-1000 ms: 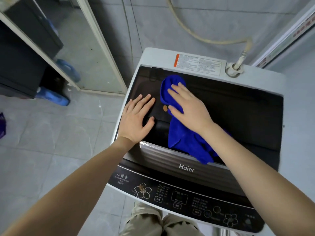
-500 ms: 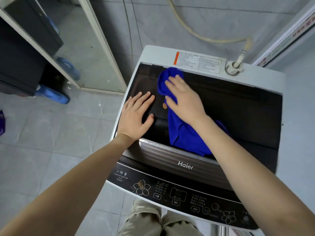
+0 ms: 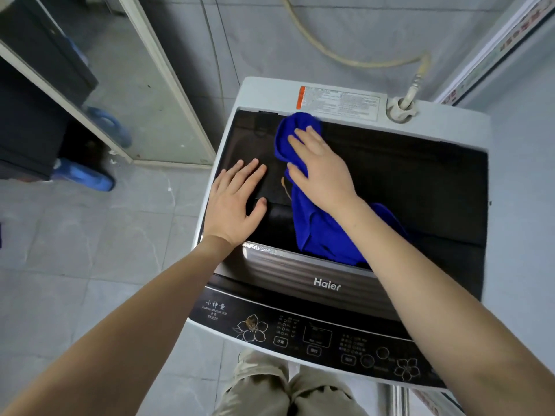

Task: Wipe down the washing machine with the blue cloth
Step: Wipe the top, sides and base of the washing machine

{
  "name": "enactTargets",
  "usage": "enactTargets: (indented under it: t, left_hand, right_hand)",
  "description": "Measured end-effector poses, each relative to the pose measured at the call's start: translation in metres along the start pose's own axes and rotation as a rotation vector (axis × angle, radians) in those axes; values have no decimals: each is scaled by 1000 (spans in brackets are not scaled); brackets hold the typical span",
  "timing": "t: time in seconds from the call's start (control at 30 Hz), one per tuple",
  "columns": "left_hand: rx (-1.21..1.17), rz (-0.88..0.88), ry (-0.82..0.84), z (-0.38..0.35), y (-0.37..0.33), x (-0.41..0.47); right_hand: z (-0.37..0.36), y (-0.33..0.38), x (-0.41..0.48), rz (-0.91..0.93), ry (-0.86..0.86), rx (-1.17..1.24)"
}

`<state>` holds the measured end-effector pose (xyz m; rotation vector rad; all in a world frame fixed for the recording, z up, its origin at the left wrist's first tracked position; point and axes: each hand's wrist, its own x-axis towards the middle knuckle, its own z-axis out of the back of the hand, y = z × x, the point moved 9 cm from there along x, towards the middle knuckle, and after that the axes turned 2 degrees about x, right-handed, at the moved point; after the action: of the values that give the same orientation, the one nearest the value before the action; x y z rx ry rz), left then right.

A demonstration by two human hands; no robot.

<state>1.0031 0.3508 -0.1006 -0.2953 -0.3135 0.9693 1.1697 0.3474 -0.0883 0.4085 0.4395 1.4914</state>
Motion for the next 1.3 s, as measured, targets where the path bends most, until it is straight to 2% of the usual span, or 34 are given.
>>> enactTargets:
  t: [0.13,0.17,0.27,0.33,0.47,0.57,0.63,0.73,0.83,1.0,1.1,1.17,1.23,1.3]
  left_hand:
    - [-1,-10,4,0,0,1]
    - [-2,-6,3,-1,0,2]
    - [-2,7,-6,0,0,2]
    - [-7,9,-3,-1,0,2]
    - [-11,4,8,0,0,1]
    - [-9,-12,8,0,-2,0]
    - [-8,-14,2,0,0,0]
    - [-11,-4,1,-1,0,1]
    - [-17,3,-5,0,0,1]
    - [-12,8,14,0,1,1]
    - [-38,-4,56,-3,-1,0]
    - [-88,-13,58,3,0,-3]
    - [-49,-23,13,16,8,-12]
    - [12,46,-43,27,24,-31]
  right_hand:
    - [-3,-6,-63,187,115,-9]
    - [7,-24,-71,151,95,4]
    - [44,-81,-63,-131,-86,43]
    - [49,-84,-36,-238,-160,14]
    - [16,-25,3,-115,-92,17]
    - [-4,2,-29,46,35,-12]
    - [1,-9,-57,108,63,0]
    - [30,-59,-66,-62,-30,66]
    - [48,-81,-28,-238,-146,49]
    - [8,-10,17,-87,-80,49]
    - [-9,20,-18,39,2,49]
    - [-8,10,-53,98,59,51]
    - [11,-24,-80,50,56,69]
    - [39,-68,-87,-112,-46,96]
